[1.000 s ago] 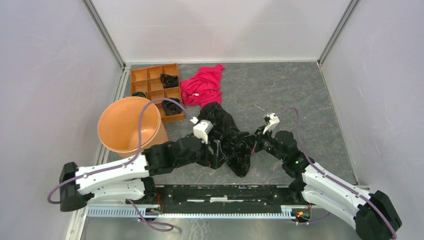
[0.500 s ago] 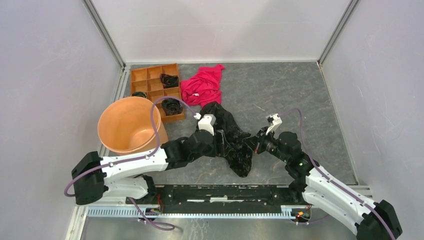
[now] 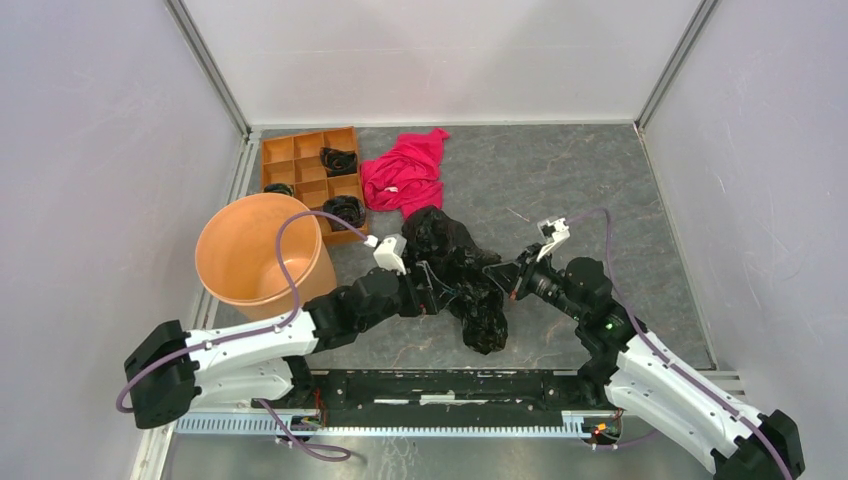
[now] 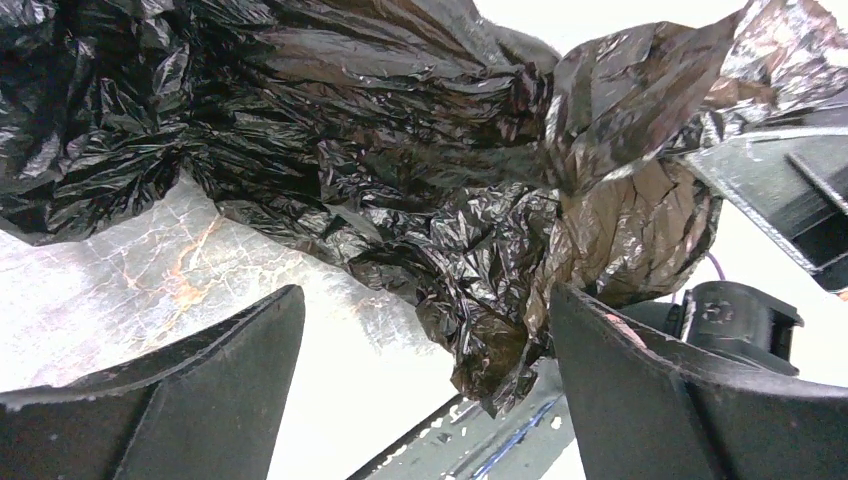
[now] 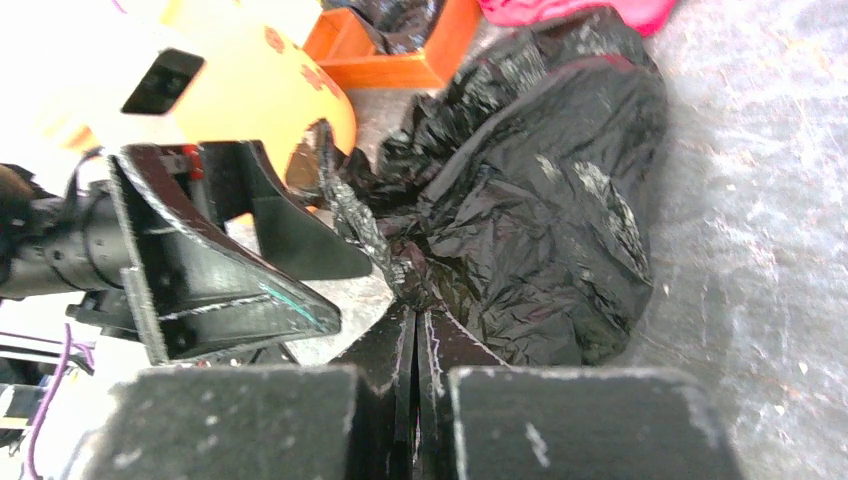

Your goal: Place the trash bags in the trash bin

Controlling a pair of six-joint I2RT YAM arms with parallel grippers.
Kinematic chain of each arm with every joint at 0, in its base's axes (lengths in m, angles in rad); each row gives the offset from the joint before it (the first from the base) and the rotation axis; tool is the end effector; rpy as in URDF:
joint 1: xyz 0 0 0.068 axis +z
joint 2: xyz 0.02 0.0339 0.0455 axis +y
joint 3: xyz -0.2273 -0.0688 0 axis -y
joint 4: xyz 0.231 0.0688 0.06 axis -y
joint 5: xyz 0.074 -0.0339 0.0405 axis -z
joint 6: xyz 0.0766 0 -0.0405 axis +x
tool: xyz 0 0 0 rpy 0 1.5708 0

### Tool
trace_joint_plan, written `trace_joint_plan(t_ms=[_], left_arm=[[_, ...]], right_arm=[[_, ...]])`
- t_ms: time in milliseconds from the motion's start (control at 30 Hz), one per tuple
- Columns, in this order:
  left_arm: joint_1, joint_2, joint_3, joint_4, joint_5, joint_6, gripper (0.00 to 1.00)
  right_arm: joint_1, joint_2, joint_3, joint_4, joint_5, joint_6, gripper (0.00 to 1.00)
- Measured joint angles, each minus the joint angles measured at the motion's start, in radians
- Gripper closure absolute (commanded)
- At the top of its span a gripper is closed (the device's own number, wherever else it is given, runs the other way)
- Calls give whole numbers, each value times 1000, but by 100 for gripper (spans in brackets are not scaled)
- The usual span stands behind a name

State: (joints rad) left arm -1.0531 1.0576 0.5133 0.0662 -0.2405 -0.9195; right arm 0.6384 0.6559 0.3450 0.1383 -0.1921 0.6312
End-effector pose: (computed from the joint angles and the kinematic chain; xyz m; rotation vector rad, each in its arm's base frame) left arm 0.1489 -0.2246 0.1750 -0.0143 2.1821 -0.9586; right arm 0.1721 0.1459 0.2130 -0.1578 1.8646 1.0746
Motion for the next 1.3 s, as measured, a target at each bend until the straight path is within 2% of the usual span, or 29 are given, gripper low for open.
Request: trace_joint_plan(t_ms=[100,367,500,733,833,867,900,1133,1200,1300], left_arm=[[2,-17,-17,29,5,-18,20],[89,116,-15,181,93,-93,22],[122,180,19,213,141,-96,38],[145,186,63,192,138,-99,66],[168,191,63,159,138,-96,83],[174,191,63,147,138,-88,95],[177,191,63,140,137,-83,98],[193,190,147,-39,85,13,98],[223,209,214,-106,93,55,98],[298,306,453,-239,140,140,98]], right_arm=[[0,0,37,-1,-15,0,100],[0,-11,64,17,-51,22,100],[0,-37,64,-2,-51,18,100],[0,-143,36,-105,-1,-20,100],[0,-178,22,-157,22,-41,100],[0,-191,16,-182,37,-53,100],[0,-195,14,-194,44,-57,100],[0,-188,-32,-289,165,-150,100],[0,-132,-31,-301,216,-187,100],[-3,9,46,-381,312,-255,100]])
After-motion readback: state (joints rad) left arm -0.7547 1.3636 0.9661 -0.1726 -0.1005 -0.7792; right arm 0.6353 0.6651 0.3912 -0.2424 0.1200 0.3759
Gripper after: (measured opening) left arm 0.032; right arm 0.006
